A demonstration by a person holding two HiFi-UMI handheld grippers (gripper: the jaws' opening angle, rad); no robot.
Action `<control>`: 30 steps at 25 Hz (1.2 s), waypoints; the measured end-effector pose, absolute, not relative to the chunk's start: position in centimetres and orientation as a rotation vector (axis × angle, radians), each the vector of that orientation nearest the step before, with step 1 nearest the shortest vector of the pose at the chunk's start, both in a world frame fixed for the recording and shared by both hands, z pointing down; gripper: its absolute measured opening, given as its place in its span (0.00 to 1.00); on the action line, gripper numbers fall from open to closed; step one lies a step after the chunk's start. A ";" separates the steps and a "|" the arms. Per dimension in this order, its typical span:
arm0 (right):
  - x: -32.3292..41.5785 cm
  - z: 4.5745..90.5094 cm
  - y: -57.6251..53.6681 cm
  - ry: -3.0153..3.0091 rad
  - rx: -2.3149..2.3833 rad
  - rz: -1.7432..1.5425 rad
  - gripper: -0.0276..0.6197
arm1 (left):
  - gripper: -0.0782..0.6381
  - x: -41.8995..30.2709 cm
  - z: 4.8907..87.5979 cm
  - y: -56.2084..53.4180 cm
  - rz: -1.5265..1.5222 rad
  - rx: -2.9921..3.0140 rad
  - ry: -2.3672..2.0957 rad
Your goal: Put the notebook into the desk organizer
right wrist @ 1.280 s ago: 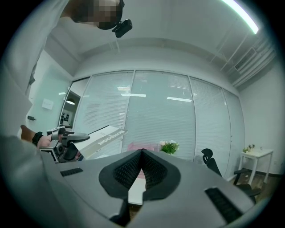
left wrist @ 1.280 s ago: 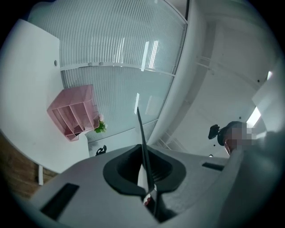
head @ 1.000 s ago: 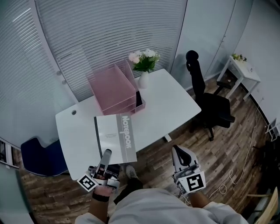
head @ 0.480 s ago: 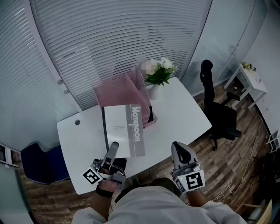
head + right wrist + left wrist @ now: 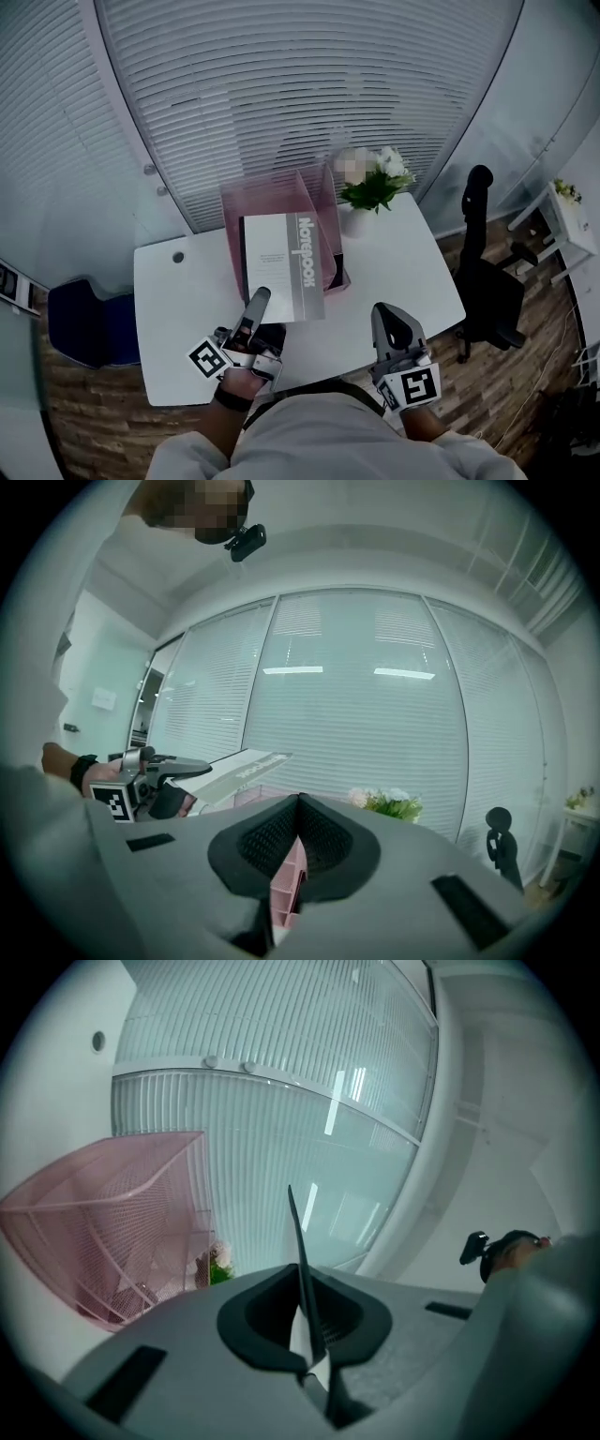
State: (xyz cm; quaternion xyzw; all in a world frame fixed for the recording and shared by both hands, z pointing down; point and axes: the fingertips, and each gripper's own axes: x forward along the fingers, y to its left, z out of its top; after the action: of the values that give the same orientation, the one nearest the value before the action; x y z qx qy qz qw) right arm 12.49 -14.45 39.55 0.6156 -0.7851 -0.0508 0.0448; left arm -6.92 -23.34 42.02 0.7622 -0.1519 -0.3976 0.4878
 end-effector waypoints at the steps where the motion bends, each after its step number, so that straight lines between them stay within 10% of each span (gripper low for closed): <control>1: 13.2 39.5 -15.2 -2.403 1.850 -0.141 0.06 | 0.13 -6.4 42.3 -24.1 -0.975 1.827 -0.406; 30: 22.3 41.2 -22.7 -2.528 1.772 -0.051 0.06 | 0.13 -4.3 53.5 -34.4 -0.711 1.359 -0.980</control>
State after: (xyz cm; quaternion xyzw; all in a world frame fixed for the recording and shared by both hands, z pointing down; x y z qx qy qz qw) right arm 22.29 -22.75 41.16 0.5736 -0.8185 -0.0165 0.0270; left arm -4.34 -34.38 53.50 0.5893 -0.4251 -0.3085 0.6138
